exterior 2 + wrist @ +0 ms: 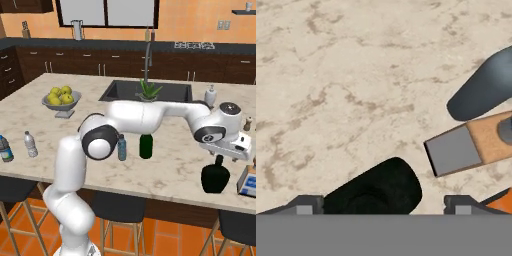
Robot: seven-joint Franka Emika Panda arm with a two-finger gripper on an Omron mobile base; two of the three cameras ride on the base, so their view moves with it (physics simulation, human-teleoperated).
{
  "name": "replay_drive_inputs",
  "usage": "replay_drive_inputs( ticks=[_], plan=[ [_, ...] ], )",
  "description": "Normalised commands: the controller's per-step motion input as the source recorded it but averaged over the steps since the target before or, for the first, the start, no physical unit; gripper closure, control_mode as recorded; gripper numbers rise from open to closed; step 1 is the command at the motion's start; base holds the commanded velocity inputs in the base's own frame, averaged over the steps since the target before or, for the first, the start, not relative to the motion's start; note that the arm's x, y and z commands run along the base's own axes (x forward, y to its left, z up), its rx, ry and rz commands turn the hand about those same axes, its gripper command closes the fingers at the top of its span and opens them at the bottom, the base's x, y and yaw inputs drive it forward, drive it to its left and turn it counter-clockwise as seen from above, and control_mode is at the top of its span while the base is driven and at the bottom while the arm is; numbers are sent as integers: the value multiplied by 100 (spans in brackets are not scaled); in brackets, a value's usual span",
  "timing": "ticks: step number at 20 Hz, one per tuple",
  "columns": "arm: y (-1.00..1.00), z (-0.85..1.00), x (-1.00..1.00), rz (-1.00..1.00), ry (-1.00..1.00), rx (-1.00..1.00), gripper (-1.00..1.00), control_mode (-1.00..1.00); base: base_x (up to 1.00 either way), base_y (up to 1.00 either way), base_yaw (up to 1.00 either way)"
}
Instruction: Move the plastic bottles in the middle to the plastics group, and the glass bottles in the middle to the glass group.
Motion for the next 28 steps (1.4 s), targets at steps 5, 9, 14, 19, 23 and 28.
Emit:
replay_drive_inputs(
  ticks=[5, 9, 14, 19, 23, 28],
  plan=[
    [36, 63, -1, 0, -1, 0, -100, -100, 0, 0, 0],
    [63, 35, -8, 2, 0, 0, -100, -100, 0, 0, 0],
    [67, 18, -4, 3, 0, 0, -100, -100, 0, 0, 0],
    [52, 11, 0, 1, 0, 0, -100, -100, 0, 0, 0],
    [52, 9, 0, 0, 0, 0, -100, -100, 0, 0, 0],
    [70, 10, 11, 0, 0, 0, -100, -100, 0, 0, 0]
  ],
)
